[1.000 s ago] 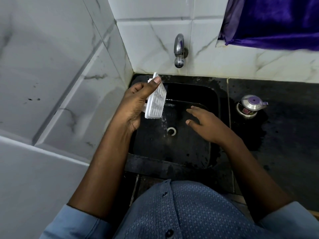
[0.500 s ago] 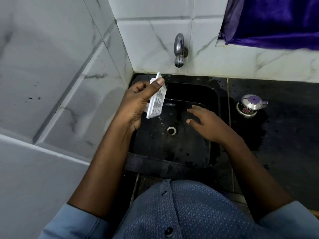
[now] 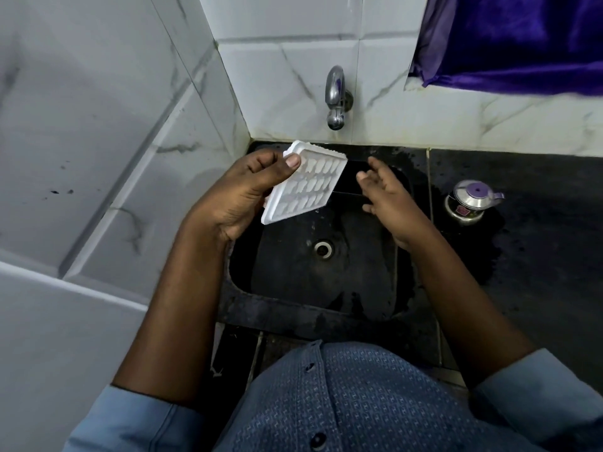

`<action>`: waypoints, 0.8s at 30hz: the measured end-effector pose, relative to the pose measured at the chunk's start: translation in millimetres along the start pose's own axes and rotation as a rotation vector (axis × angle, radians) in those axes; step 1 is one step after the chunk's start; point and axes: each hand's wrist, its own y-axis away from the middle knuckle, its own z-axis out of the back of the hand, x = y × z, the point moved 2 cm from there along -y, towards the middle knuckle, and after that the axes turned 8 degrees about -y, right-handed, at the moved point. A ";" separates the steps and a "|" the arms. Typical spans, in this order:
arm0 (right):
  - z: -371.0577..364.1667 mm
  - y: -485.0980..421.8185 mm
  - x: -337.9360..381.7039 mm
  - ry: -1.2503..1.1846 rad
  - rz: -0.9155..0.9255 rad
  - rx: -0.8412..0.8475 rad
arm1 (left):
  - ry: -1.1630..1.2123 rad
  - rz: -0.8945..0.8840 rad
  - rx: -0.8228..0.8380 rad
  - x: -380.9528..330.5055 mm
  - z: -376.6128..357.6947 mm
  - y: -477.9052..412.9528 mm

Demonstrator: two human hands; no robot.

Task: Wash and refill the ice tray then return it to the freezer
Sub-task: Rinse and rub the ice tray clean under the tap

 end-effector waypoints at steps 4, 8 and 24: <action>5.3 -16.3 -0.5 -0.187 -0.097 -0.057 | -0.082 -0.070 0.104 -7.1 11.1 8.0; 5.9 -18.0 2.0 -0.331 -0.083 -0.005 | -0.205 -0.102 0.147 -1.9 24.4 10.5; -7.1 16.7 33.5 -0.147 0.476 -0.177 | 0.246 -0.118 -0.434 21.2 18.9 12.2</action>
